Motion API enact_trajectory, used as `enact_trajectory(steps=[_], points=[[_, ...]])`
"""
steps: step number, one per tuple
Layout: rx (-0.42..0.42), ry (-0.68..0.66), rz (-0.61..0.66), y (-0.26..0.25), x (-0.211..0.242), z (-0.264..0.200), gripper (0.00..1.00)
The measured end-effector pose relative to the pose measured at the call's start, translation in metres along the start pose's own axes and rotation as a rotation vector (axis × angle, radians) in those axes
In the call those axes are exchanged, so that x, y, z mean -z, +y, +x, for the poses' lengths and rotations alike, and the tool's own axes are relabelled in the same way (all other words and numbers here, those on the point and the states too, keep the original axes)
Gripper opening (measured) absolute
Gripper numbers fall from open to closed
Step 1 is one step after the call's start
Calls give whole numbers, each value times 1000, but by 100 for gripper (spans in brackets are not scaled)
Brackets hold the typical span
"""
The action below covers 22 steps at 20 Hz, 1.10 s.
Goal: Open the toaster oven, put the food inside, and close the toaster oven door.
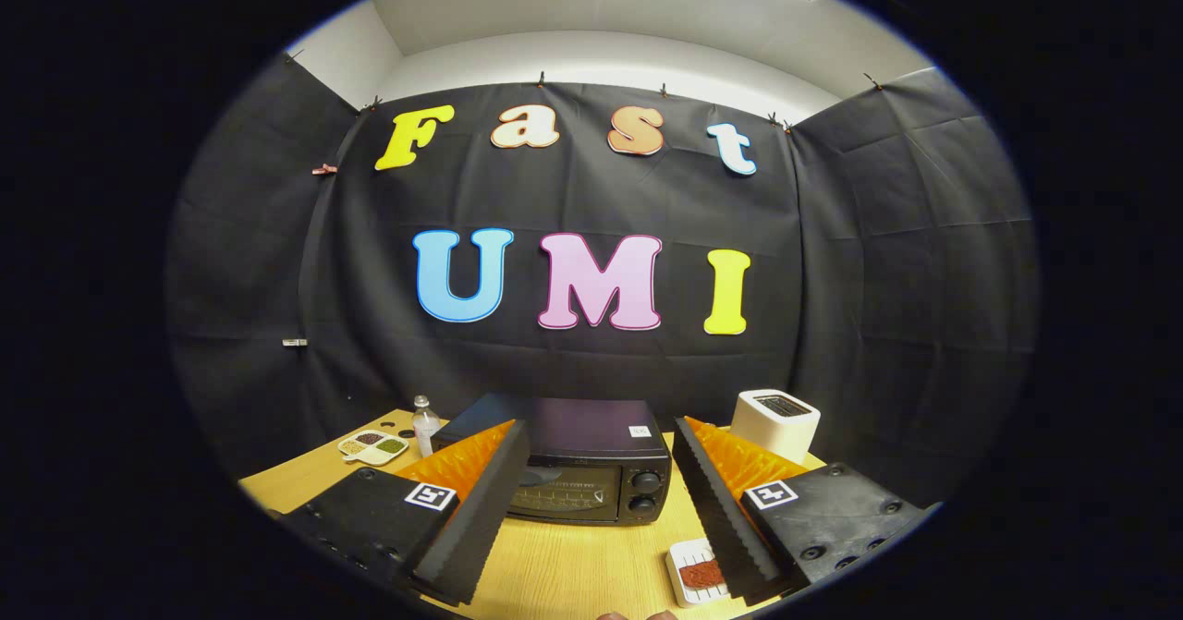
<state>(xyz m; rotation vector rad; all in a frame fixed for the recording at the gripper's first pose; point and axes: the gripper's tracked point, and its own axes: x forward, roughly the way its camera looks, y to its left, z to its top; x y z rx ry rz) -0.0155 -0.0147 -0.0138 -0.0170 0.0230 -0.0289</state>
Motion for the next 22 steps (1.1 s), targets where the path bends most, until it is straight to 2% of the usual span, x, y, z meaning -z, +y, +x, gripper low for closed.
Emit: enact_trajectory(steps=[6,12,22], points=[[24,1,9,-14,1,-2,97],[14,48,23,-7,14,7,97],[-60,121,3,28,38,63,98]])
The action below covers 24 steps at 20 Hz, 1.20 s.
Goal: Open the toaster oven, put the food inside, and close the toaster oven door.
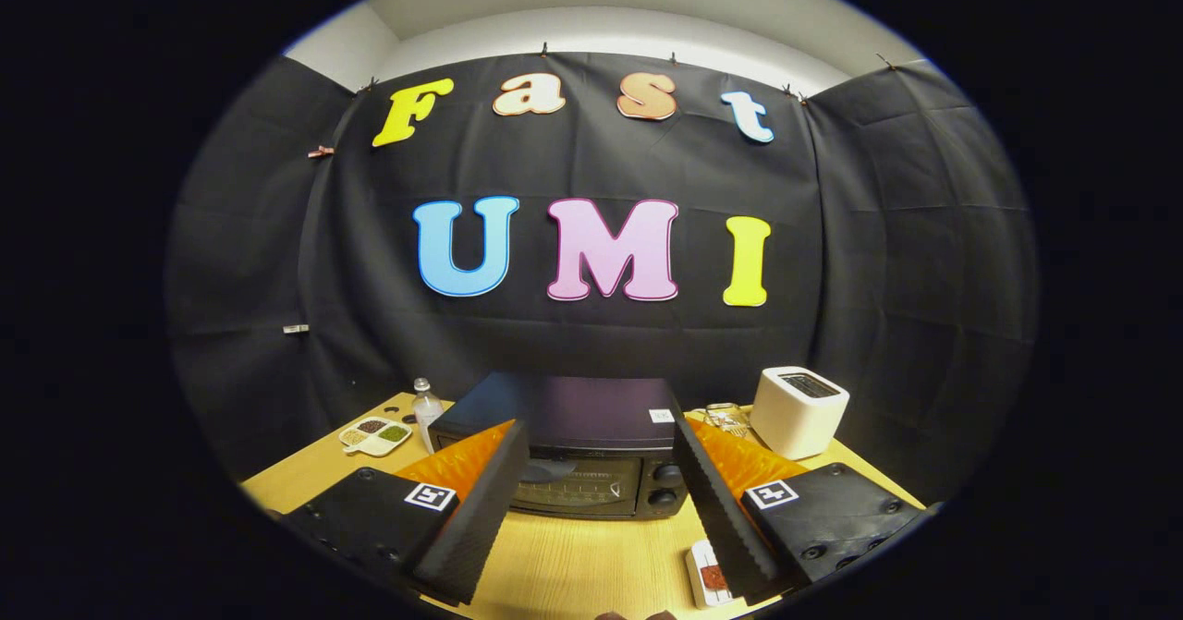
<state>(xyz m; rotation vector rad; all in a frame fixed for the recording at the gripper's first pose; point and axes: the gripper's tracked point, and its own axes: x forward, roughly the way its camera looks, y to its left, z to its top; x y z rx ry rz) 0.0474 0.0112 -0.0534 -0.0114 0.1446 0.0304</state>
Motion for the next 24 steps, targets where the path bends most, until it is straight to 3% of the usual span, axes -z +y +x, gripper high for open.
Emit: enact_trajectory(steps=[10,18,24], points=[[-68,232,32,50,78,96,98],[-8,302,66,53,112,123,99],[-19,352,88,60,120,118,100]])
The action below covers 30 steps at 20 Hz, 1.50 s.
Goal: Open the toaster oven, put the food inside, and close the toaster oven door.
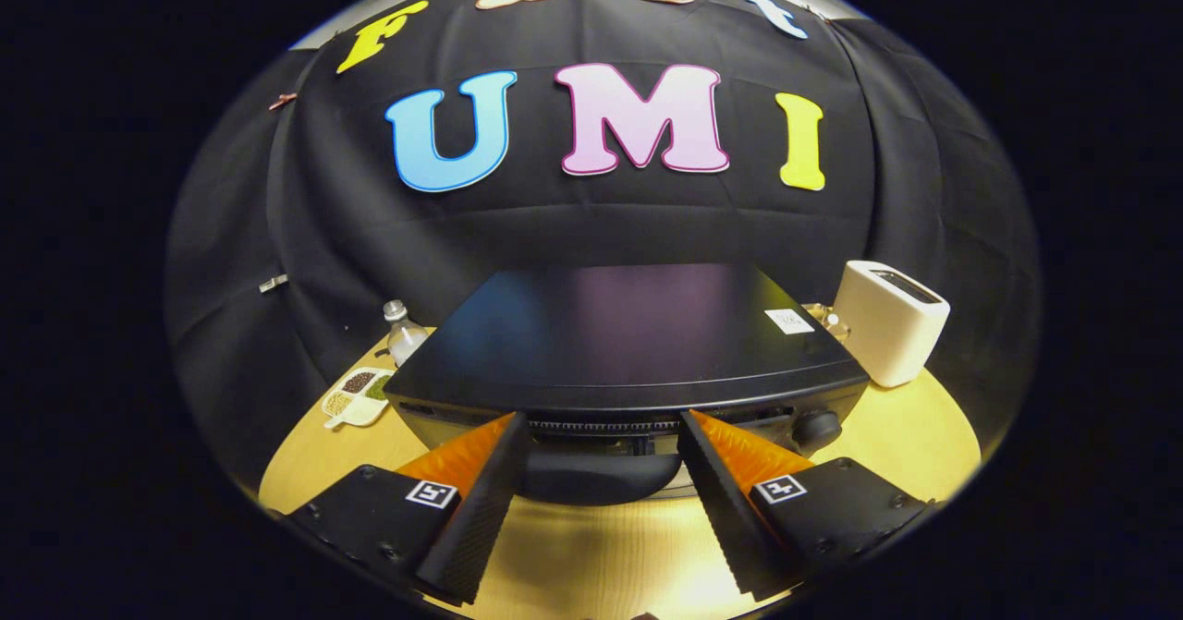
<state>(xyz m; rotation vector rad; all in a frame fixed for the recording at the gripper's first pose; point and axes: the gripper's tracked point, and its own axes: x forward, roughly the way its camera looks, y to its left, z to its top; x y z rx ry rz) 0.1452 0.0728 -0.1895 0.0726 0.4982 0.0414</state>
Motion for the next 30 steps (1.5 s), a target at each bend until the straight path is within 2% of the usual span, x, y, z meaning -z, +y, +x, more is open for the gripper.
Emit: enact_trajectory(steps=[11,22,30], points=[[-8,41,-51,0,38,-50,100],[-23,99,-133,-2,86,-78,99],[-38,324,-83,-13,174,-90,98]])
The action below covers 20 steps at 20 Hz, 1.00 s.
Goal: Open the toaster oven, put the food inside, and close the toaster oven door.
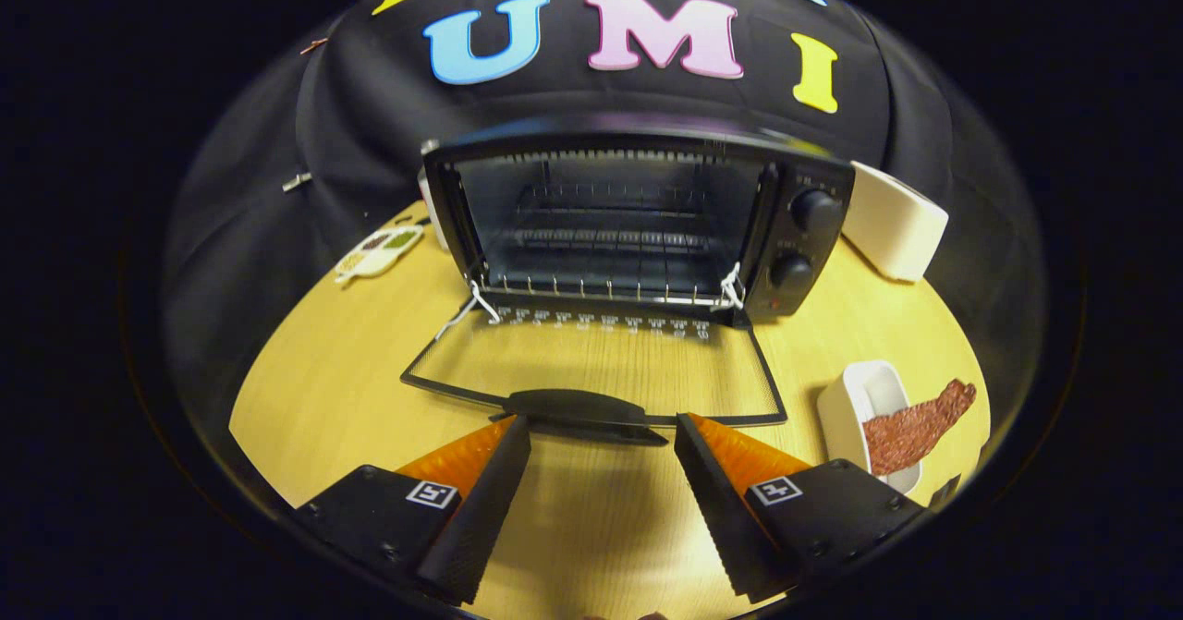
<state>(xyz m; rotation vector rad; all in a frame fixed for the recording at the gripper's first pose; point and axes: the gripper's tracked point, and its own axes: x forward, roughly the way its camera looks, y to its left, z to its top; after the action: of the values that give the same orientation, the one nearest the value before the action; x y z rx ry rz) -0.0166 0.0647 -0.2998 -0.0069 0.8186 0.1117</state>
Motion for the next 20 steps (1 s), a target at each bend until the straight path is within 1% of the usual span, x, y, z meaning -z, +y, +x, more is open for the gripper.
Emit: enact_trajectory(steps=[2,6,9,16,20], points=[[-8,-37,0,2,-3,-1,98],[-24,-103,-16,-1,-19,-36,98],[-8,-168,-37,-15,-42,-63,98],[30,-262,-57,-70,-93,-122,98],[55,-306,-59,-120,-121,-146,98]])
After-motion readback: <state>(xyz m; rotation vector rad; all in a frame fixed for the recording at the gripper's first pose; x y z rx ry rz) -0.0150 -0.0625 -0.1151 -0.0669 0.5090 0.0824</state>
